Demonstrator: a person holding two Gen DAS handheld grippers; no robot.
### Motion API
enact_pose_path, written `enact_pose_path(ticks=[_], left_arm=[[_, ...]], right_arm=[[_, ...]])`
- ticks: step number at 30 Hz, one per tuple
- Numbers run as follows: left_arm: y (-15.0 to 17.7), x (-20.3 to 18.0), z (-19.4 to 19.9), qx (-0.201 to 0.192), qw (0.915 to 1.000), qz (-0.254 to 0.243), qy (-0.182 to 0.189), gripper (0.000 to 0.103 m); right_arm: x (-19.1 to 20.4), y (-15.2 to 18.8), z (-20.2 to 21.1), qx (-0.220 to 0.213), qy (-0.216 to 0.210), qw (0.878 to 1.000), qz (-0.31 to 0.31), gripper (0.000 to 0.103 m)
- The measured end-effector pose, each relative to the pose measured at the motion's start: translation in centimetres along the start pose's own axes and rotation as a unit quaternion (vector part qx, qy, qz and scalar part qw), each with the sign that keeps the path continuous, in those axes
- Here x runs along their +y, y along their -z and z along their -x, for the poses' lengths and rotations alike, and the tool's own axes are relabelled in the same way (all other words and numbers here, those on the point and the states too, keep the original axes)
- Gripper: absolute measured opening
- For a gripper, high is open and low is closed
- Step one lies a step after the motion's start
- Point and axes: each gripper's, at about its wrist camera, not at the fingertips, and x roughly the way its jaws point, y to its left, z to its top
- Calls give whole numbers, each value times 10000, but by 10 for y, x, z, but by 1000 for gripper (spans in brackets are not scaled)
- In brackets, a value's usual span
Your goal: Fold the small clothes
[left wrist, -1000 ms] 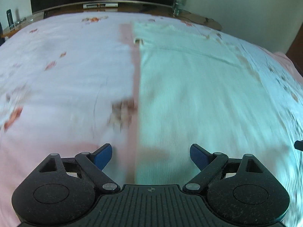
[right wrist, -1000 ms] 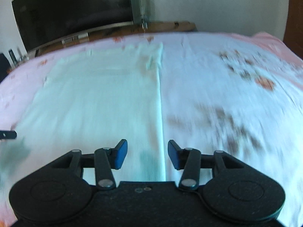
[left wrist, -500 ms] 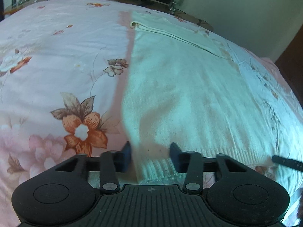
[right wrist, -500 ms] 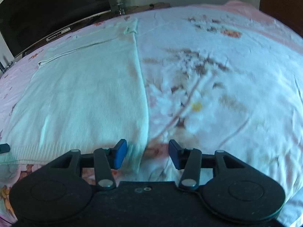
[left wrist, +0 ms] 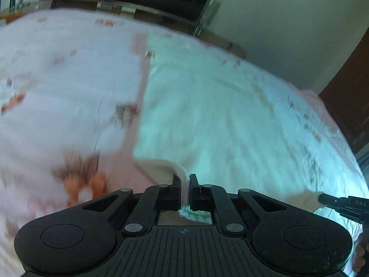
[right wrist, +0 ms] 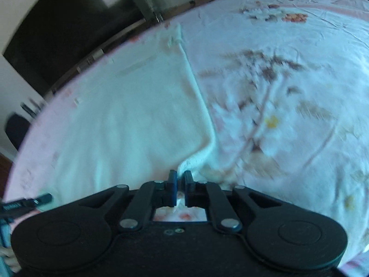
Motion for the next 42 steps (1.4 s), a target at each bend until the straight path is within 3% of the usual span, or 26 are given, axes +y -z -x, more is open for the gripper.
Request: enact_pose_path(ticks=[8,14,18,25,28,30,31,33,34,35,36,37,40,42], left_arm=[[-94,-19,-22,-727,9971,-195,89,7],[-169,-26,-84,-1085,9940,-136,-86,6],[-221,-31,-142,-1219,9922,-61,-248,7],[-280,-24,-253,-1100,9912,149,-725,7],[-288,-18,-291,-597,9935,27,-972,7],[-289,-14,-297,-352,9946,-27,-974,7],[-289,-12,-294,-306,9953,-14,-920,8],[-288,-12,-282,-404,9951,-115,-898,38],[-287,-12,-275,-468,9936,-179,-1009,87],[-286,-10,-268,-653,9911,-248,-1129,103],[-284,-9,-259,-938,9881,-364,-1166,103],[-285,-9,-255,-962,9874,-482,-1157,103],[-286,-8,-257,-734,9872,-797,-1174,102],[-287,-8,-262,-624,9862,-1029,-1136,95]], right_arm=[[30,-78,-6,-877,-263,9956,180,6],[41,-158,-66,-1349,-304,9902,174,5],[44,-215,-126,-1411,-325,9892,207,5],[38,-294,-237,-1172,-139,9929,129,5],[35,-310,-278,-852,40,9958,324,6],[34,-315,-298,-611,265,9968,435,29],[34,-314,-298,-621,315,9963,496,34],[34,-311,-288,-781,295,9942,680,46],[35,-309,-283,-858,312,9927,789,49],[36,-309,-280,-891,345,9914,900,52],[37,-308,-279,-859,367,9904,1024,52],[39,-308,-281,-777,390,9896,1146,52],[41,-308,-290,-672,529,9872,1344,52],[42,-308,-293,-582,527,9872,1386,52]])
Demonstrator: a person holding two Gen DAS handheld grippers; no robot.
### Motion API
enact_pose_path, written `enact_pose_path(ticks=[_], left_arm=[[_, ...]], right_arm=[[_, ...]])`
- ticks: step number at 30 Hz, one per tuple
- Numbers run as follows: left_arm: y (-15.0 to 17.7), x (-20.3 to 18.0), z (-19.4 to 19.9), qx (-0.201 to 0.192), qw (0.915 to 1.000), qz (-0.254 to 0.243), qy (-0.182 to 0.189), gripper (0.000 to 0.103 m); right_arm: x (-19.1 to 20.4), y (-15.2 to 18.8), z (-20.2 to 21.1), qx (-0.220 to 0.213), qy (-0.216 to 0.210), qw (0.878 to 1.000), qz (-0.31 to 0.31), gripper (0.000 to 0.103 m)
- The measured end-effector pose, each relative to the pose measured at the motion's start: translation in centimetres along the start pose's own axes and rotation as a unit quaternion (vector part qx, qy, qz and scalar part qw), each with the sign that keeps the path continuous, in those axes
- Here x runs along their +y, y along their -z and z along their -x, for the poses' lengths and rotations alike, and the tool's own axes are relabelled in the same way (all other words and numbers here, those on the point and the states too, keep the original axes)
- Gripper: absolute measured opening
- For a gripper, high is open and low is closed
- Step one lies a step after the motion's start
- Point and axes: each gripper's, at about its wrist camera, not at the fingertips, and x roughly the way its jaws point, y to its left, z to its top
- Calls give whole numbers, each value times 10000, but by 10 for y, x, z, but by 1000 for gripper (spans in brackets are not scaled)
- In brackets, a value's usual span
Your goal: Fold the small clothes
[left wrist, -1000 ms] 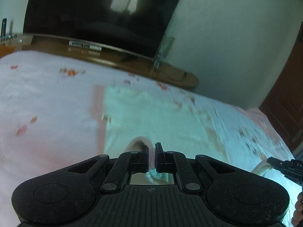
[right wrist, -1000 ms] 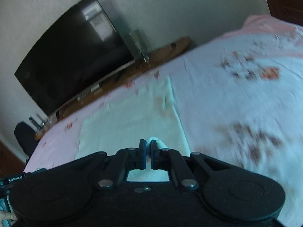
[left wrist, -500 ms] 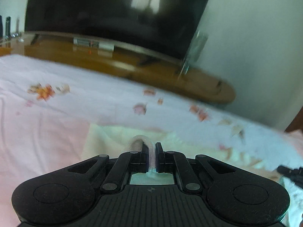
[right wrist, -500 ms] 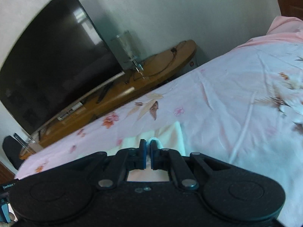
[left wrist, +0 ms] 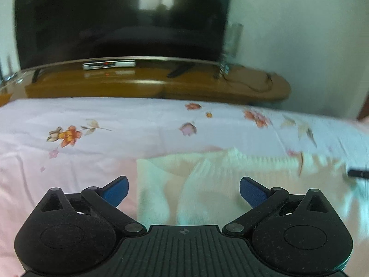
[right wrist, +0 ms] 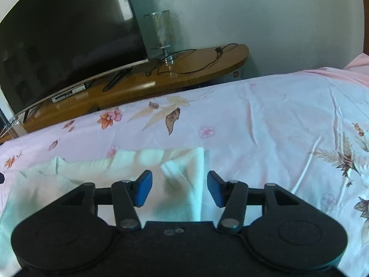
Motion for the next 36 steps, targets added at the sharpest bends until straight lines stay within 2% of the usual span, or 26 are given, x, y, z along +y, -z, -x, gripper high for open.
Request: enact_pose_path(ticks=[1,4,6,7,8,9,10,12,13,17,21,24,26,30,31,33,36], left_arm=[[0,-2,-3,46,9999,-117,20,86],[-3,-8,-21,210,9992,-345,3,85],[-4,-12,-32,280,9987,-430,4,85],[-3,-14,-35,292,9986,-449,48,78],[-3,-17,-38,329,9983,-483,87,44],[-3,-19,-44,468,9976,-506,116,24],[-1,-20,-47,546,9973,-471,104,10],[3,-22,-45,422,9980,-467,72,10],[4,-21,-43,370,9984,-424,74,3],[-3,-12,-26,-150,9998,-110,-54,3],[-11,-1,-28,-361,9988,184,-283,3],[-13,3,-43,-236,9981,459,-325,3],[-4,-5,-60,67,9988,178,-449,3],[0,-11,-62,98,9984,57,-555,3],[-3,-10,-58,150,9984,98,-535,4],[-6,-8,-45,169,9985,148,-503,4],[0,-8,-16,109,9994,189,-260,4]], right_arm=[[2,0,-3,30,14,10000,50,52],[5,0,-10,62,43,9998,188,51],[8,-1,-15,164,-22,9995,259,47],[9,-1,-17,198,-62,9994,269,44],[9,0,-18,214,-88,9993,283,34],[9,0,-19,245,-81,9992,308,24],[8,1,-19,250,-79,9992,314,20],[5,1,-17,234,-171,9992,269,9],[5,1,-16,213,-193,9993,252,8],[7,-3,0,-191,-229,9994,163,5],[12,-17,9,-614,-215,9977,166,5],[13,-24,-4,-601,-93,9980,153,5],[16,-21,-19,-421,83,9988,235,5],[13,-5,-47,-8,394,9984,405,7],[13,-5,-46,-34,403,9983,420,9],[14,-8,-35,-62,393,9984,405,25],[18,-5,-4,-241,169,9988,403,26]])
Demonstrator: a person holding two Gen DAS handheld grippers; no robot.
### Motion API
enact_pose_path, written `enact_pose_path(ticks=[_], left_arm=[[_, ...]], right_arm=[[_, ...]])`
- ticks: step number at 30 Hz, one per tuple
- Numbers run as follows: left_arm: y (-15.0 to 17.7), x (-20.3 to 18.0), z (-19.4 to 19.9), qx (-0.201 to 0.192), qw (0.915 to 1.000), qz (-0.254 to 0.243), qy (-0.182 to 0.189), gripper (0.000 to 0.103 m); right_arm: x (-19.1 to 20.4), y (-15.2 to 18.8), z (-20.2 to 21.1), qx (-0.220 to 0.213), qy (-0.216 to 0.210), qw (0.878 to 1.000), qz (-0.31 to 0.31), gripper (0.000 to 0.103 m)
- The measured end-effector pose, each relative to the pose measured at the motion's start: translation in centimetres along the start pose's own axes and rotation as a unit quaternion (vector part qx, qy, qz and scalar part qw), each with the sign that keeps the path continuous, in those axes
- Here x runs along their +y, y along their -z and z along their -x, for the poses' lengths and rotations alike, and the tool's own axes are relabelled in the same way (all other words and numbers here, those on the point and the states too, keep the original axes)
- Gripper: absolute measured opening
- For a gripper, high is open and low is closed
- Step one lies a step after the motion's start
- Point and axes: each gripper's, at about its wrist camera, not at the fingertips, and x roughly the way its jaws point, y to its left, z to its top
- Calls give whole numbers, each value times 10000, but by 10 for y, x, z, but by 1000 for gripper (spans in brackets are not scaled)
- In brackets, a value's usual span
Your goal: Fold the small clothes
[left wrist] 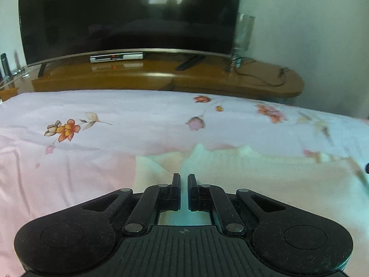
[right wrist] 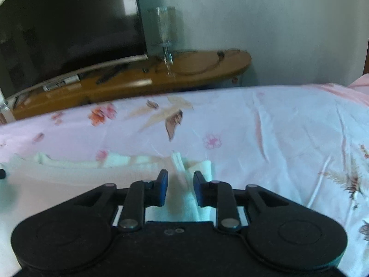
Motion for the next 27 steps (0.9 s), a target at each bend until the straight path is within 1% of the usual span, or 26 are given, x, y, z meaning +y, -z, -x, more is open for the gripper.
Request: enact_pose_path(ticks=[3,7,9,10,11,12,13,16,17,18,19,23,25,27], left_arm=[[19,-11,24,77,9994,-216,263,4],[51,-30,38,303,9977,-412,452,4],[66,-37,39,202,9974,-665,214,5],[70,-35,41,145,9976,-648,173,5],[73,-30,43,137,9984,-511,172,5],[73,-25,45,156,9991,-374,159,5],[73,-21,48,186,9993,-291,134,5],[73,-19,57,291,9992,-275,-24,5],[73,-20,61,323,9992,-219,-58,5],[75,-21,66,323,9993,-164,-40,5],[77,-22,69,329,9994,-131,-5,5],[91,-24,71,497,9987,-51,-53,5],[99,-23,73,469,9989,-49,-54,6],[103,-23,74,383,9991,-157,-47,6]], right_arm=[[8,9,28,-45,-223,9997,50,26],[26,36,47,212,-484,9985,142,26],[36,51,49,320,-476,9980,272,24],[40,58,49,373,-372,9978,408,23],[42,65,46,431,-203,9974,539,23],[40,72,44,393,-127,9971,642,22],[37,74,45,321,-135,9973,648,21],[32,64,46,449,-155,9982,371,20],[32,61,50,442,-184,9984,284,22],[34,61,57,370,-282,9987,212,26],[37,62,63,318,-354,9987,202,27],[60,75,80,358,-598,9970,347,27],[70,87,87,443,-589,9963,436,27],[76,101,89,551,-457,9962,498,27]])
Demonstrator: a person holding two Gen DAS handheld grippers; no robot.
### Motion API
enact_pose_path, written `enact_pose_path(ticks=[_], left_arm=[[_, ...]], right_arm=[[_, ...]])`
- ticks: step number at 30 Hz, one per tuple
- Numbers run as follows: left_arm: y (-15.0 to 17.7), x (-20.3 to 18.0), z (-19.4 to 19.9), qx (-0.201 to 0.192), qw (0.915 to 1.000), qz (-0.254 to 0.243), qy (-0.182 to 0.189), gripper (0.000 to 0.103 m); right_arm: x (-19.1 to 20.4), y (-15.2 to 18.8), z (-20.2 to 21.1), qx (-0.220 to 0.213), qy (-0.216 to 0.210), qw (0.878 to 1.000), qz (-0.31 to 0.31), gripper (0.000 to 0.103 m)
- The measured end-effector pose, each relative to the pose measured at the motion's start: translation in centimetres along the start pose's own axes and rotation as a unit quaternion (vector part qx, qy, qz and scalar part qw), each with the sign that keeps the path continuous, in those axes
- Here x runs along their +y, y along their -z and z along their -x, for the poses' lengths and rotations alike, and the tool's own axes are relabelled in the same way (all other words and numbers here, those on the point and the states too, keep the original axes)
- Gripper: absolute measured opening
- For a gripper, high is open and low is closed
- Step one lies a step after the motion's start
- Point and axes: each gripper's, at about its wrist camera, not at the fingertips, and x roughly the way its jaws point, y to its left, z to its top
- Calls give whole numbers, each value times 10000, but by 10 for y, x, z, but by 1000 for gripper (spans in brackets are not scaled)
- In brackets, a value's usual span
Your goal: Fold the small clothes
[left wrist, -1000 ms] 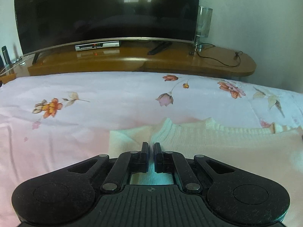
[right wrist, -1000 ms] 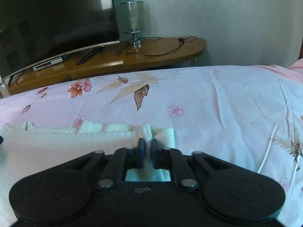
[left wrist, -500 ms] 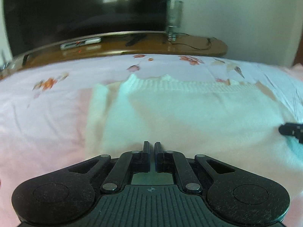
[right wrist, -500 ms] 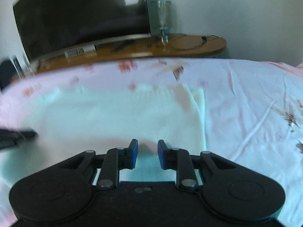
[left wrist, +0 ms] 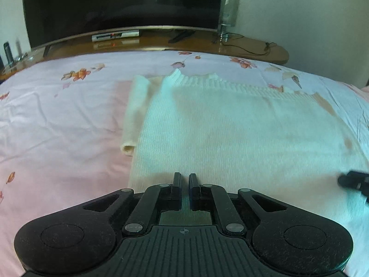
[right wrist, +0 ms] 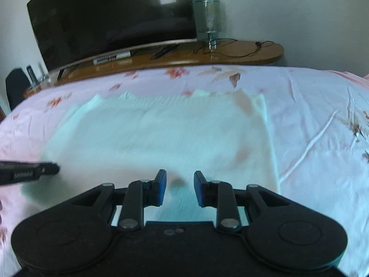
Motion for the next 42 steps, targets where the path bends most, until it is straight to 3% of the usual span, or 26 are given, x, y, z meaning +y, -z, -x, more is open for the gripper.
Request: enact_pose_path(ticks=[5,7,9,10,11,13,17,25,35,42], left_arm=[[-2,-2,6,162,9998,-43,-61,7],[-2,-2,10,228,9997,-36,-67,9],[0,-2,13,267,9996,-66,-78,16],[1,-3,15,281,9996,-81,-64,34],[3,-4,17,290,9995,-95,-42,63],[5,-6,23,268,9996,-130,-35,89],[9,-11,34,196,9992,-337,-69,89],[2,-5,51,187,9998,-34,1,89],[8,1,43,369,9986,330,-164,89],[-11,-9,38,40,9993,322,-158,89]], right_arm=[[8,15,3,159,464,9988,54,28],[10,14,16,76,420,9990,-114,31],[14,15,26,-52,433,9988,-233,39],[16,15,27,-51,454,9987,-236,41],[18,17,27,-11,475,9986,-215,44],[22,20,23,223,547,9981,-176,44],[24,16,36,39,425,9984,-383,44],[31,1,56,-241,311,9989,-238,49],[35,6,41,-102,141,9995,-246,50],[31,1,24,-68,130,9996,-240,50]])
